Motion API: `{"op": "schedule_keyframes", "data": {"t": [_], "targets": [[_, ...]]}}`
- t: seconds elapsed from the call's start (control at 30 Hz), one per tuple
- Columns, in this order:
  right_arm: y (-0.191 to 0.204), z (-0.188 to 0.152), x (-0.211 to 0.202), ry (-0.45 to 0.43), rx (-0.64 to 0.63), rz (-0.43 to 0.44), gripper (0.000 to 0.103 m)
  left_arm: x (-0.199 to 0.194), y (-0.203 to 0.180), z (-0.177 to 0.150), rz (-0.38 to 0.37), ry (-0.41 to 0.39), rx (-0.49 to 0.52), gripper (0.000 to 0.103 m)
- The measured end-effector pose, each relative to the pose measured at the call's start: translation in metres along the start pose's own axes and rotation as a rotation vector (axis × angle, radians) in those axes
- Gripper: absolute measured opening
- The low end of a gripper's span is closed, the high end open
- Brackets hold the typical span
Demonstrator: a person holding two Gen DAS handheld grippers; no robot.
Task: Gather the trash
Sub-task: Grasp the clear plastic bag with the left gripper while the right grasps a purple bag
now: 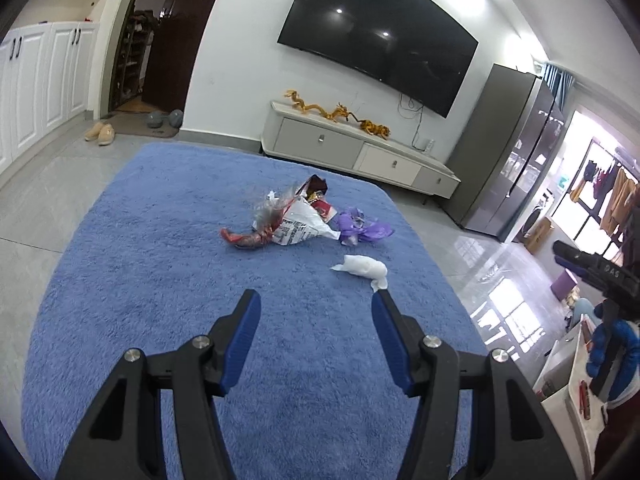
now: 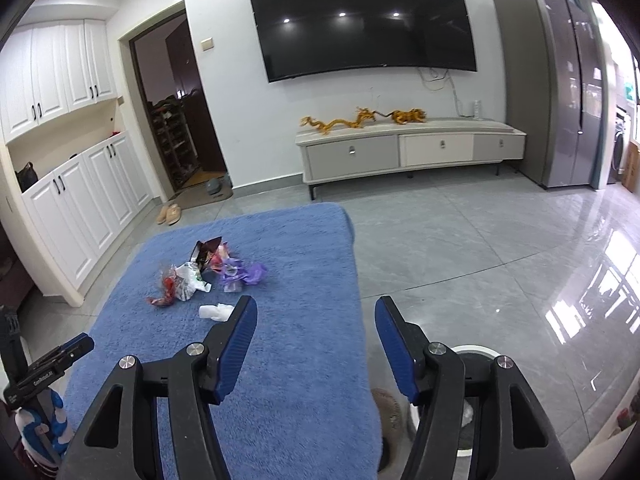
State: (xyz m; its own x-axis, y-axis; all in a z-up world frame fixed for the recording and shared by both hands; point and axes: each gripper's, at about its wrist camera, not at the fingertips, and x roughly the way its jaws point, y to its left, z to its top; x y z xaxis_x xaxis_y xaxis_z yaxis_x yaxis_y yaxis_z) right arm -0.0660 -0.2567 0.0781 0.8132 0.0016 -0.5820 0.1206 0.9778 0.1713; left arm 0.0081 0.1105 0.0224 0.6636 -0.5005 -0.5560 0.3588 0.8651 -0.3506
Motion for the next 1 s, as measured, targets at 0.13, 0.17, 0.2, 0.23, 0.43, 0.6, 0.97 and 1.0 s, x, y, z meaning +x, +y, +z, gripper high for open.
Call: {"op": "schedule_keyframes", "data": {"t": [0.13,0.17,0.2,0.23,0.43,0.6,0.97,1.0], "targets": [[0.003,0.002,0.027,0.036,-0.003,0.037,0.06,0.028,0.0,0.008,-0.07,0.047,-0.024,0.056],[0.004,0.003,0.036,0.047,-0.006,0.048,0.06,0.035,-0.003,0.011,-0.08,0.056,-0.032,0.056],[0.005,0.004,0.042,0.054,-0.009,0.055,0.06,0.047,-0.004,0.013,-0.096,0.071,-0.049,0.056],[0.005,0.004,0.051,0.064,-0.013,0.068,0.06,0.057,-0.005,0.015,-0.106,0.082,-0.065,0.056],[0.007,0.009,0.106,0.117,-0.028,0.149,0.063,0.12,-0.006,0.03,-0.103,0.13,-0.137,0.056],[0.005,0.009,0.15,0.159,-0.029,0.224,0.063,0.168,-0.003,0.043,-0.03,0.137,-0.185,0.056],[0.024,0.023,0.212,0.171,-0.044,0.38,0.066,0.229,0.002,0.07,0.161,0.121,-0.142,0.062],[0.027,0.023,0.216,0.174,-0.045,0.388,0.067,0.234,0.003,0.069,0.168,0.128,-0.143,0.062]]}}
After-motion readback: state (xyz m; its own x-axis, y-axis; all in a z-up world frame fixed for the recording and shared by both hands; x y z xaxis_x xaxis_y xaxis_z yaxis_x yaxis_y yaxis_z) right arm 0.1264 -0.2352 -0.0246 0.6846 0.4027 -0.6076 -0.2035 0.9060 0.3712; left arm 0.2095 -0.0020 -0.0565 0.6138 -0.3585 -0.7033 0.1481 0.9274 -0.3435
